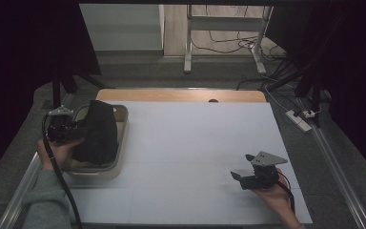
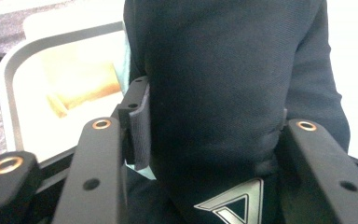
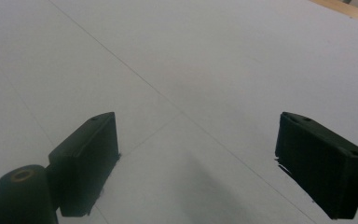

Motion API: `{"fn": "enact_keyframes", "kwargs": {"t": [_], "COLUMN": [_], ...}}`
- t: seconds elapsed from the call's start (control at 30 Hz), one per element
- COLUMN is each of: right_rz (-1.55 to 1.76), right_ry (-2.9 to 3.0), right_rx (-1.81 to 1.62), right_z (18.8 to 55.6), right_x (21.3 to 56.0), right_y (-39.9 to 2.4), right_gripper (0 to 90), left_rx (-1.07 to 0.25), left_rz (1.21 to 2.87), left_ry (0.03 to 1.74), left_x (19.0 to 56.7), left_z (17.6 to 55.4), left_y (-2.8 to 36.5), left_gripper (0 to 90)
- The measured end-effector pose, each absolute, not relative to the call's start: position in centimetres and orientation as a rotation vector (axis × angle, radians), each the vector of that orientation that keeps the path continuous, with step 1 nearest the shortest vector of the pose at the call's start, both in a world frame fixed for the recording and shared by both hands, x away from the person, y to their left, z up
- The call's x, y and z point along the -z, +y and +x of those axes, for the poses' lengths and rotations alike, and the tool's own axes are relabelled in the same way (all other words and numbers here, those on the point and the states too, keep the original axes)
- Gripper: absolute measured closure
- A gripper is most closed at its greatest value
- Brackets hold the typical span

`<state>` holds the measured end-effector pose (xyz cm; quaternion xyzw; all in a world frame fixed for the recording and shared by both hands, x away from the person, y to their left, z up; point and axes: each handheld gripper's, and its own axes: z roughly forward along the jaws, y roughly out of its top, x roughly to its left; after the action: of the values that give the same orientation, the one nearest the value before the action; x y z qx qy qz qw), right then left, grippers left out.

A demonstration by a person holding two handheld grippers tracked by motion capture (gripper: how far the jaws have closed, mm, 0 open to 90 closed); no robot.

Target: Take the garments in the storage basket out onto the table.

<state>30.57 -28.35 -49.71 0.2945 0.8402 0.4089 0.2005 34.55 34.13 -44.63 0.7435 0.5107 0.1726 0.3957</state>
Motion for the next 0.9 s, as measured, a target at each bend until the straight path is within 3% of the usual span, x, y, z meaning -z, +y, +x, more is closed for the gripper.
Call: {"fn": "enact_keyframes", "kwargs": {"t": [0.9], "right_rz": [0.841], "right_ry": [2.337], "right_rx": [-1.154], "right_z": [30.6], "right_x": [49.7], "right_y": [-28.5], "right_gripper": [12.5], "left_rx": [-0.455], "left_rz": [1.648], "left_ry": [1.142], "left_x": [41.3], "left_z": [32.0], "left_y": [34.7], "left_gripper": [51.8]}}
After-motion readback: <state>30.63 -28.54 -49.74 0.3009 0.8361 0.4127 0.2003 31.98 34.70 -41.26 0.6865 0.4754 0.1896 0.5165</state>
